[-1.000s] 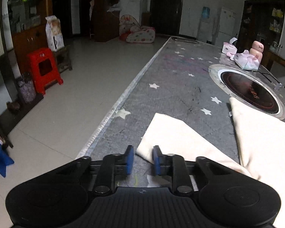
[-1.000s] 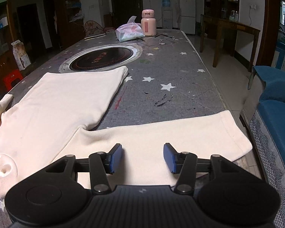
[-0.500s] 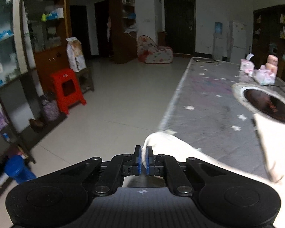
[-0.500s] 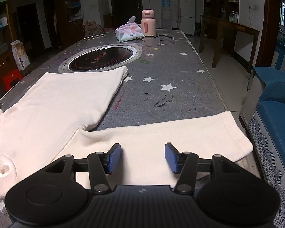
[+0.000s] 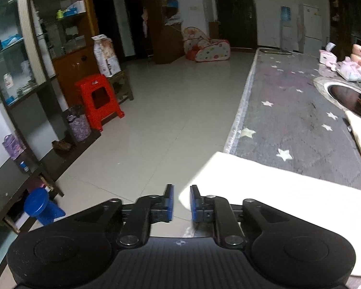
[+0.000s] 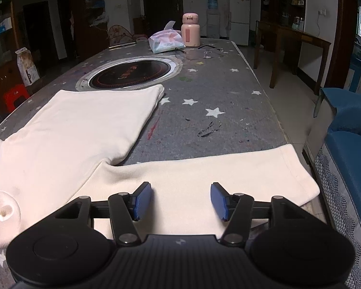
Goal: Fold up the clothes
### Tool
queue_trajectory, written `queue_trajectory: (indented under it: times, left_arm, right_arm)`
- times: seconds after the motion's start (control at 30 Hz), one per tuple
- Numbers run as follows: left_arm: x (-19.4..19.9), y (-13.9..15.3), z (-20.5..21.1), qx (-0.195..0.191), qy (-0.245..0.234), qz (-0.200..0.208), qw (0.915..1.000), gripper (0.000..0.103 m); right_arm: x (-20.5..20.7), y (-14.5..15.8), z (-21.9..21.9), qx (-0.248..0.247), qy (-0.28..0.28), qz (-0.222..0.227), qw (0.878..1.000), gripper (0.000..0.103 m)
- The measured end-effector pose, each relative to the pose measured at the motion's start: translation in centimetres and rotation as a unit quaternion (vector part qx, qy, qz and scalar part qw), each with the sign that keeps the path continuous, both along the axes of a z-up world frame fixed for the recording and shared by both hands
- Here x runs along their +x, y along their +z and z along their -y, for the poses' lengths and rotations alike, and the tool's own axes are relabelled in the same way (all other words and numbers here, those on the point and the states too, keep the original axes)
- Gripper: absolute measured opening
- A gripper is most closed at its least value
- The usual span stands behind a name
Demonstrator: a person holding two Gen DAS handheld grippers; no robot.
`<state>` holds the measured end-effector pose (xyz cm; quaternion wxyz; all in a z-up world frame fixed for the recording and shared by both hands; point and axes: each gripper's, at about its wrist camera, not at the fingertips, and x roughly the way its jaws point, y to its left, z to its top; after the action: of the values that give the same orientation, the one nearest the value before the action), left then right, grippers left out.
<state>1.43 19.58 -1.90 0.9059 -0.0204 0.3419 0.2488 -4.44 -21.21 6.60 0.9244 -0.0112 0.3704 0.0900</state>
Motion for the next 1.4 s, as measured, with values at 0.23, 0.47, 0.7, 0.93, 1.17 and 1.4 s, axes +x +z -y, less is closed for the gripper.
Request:
queue_trajectory:
  times: [0.23, 0.47, 0.7, 0.93, 1.17, 1.4]
  left_arm:
    - [-0.9, 3.0, 4.9, -0.028, -0.098, 0.048, 0.9937, 0.028]
    - [0.4, 3.4, 13.2, -0.108, -0.279, 0.058, 0.9524, 0.028]
    - [3.1, 1.7, 16.3, -0.125, -0.306, 0.042, 0.9430, 0.028]
    - [4.8, -0.5, 15.7, -0.139, -0.296, 0.018, 0.9448, 0.027]
    - [4.6, -0.3, 16.0, -0.125, -0.298, 0.015, 0.9462, 0.028]
    - [3.0, 1.2, 18.2, -0.093, -0.331, 0.032, 0.9385, 0.045]
  right_arm:
    - [-0.9, 0.8, -0.1, 0.002, 0.008, 0.008, 1.000, 0.056]
    - [-1.3, 0.5, -0.4, 0.009, 0.009, 0.006, 1.000, 0.056]
    - [-1.6, 0.4, -0.3, 0.013, 0.009, 0.006, 1.000, 0.056]
    - [-1.7, 0.0, 0.1, 0.017, 0.003, 0.002, 1.000, 0.056]
    - [-2.5, -0.4, 1.6, 0.027, -0.020, 0.000, 0.999, 0.057]
    - [-2.6, 0.1, 4.1, 0.033, -0.063, 0.008, 0.997, 0.056]
